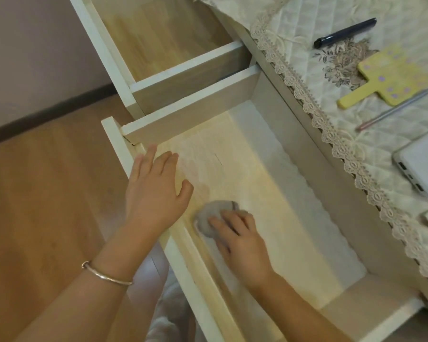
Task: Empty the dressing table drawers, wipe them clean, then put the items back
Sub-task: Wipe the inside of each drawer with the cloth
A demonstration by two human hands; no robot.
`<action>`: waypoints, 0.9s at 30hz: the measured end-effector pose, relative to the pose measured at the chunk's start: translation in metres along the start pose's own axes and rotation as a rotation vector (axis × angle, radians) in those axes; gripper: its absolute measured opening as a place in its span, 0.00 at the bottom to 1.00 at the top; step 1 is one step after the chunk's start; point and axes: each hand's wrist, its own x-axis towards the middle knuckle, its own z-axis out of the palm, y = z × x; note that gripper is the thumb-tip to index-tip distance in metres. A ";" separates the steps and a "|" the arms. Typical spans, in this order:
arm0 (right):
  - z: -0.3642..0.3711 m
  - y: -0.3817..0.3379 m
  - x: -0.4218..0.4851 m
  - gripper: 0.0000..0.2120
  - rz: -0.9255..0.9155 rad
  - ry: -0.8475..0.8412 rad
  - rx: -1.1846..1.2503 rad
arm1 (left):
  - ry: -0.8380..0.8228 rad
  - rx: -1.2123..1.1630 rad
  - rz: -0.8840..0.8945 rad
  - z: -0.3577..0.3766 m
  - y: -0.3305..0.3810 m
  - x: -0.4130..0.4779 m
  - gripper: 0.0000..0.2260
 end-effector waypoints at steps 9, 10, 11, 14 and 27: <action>-0.036 0.072 0.063 0.16 0.254 0.065 -0.060 | 0.002 0.120 0.046 0.007 0.004 -0.005 0.28; -0.037 0.074 0.064 0.16 0.326 0.093 -0.049 | 0.000 0.122 0.048 0.007 0.005 -0.005 0.28; -0.035 0.070 0.058 0.16 0.354 0.129 -0.056 | -0.007 0.122 0.045 0.007 0.005 -0.005 0.28; -0.021 0.030 0.007 0.17 0.298 0.130 -0.042 | -0.025 0.119 0.039 0.007 0.004 -0.004 0.28; -0.030 0.070 0.151 0.18 0.422 0.034 -0.060 | -0.043 0.136 0.047 0.009 0.003 -0.005 0.25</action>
